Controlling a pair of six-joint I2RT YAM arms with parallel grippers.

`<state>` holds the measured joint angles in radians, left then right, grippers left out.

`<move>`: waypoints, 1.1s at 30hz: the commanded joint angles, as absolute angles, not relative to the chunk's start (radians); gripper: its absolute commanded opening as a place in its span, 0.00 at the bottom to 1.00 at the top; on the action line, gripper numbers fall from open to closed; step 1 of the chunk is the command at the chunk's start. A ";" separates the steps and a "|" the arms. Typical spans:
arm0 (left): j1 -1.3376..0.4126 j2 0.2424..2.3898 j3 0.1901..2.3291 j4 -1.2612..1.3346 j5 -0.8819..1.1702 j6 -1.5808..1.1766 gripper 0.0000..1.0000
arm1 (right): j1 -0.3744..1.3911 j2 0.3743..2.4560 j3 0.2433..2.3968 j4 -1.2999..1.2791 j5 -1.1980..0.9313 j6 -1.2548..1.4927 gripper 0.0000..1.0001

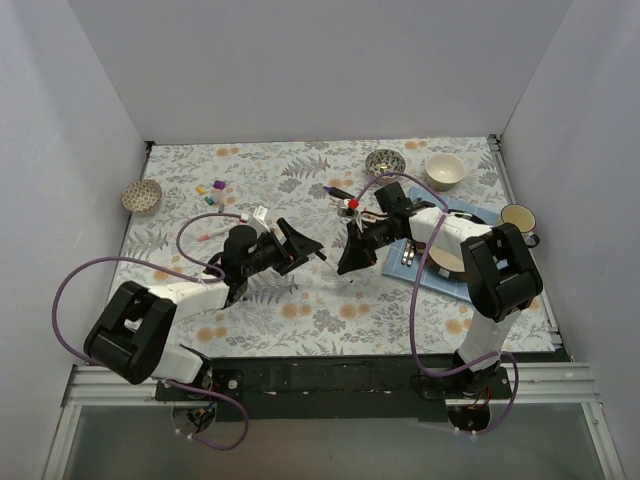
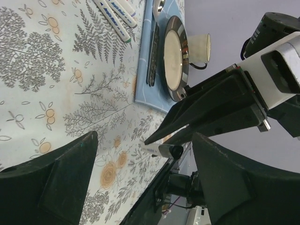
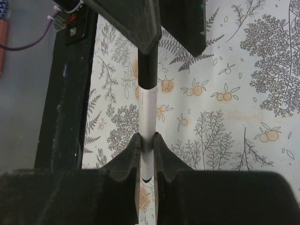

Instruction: Open the pen caps

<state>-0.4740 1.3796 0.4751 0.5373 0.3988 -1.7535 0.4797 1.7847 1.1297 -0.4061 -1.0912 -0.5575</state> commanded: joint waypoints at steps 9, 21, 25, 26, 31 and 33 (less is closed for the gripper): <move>-0.586 1.443 0.595 0.477 0.226 -1.667 0.53 | 0.460 1.795 1.098 -0.264 -1.177 -0.399 0.01; -0.604 1.456 0.615 0.485 0.247 -1.625 0.00 | 0.456 1.802 1.085 -0.223 -1.178 -0.359 0.01; -0.606 1.466 0.621 0.515 0.282 -1.612 0.00 | 0.456 1.806 1.081 -0.232 -1.193 -0.350 0.47; -0.607 1.471 0.627 0.523 0.293 -1.611 0.00 | 0.456 1.804 1.080 -0.229 -1.201 -0.350 0.58; -0.621 1.525 0.652 0.569 0.325 -1.624 0.00 | 0.457 1.799 1.065 -0.164 -1.226 -0.296 0.62; -0.624 1.540 0.663 0.598 0.330 -1.637 0.00 | 0.456 1.799 1.048 -0.137 -1.223 -0.256 0.59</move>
<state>-0.6113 1.5215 0.6174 0.5282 0.2974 -1.6352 0.4595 1.7977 1.0767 -0.2169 -1.1809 -0.3229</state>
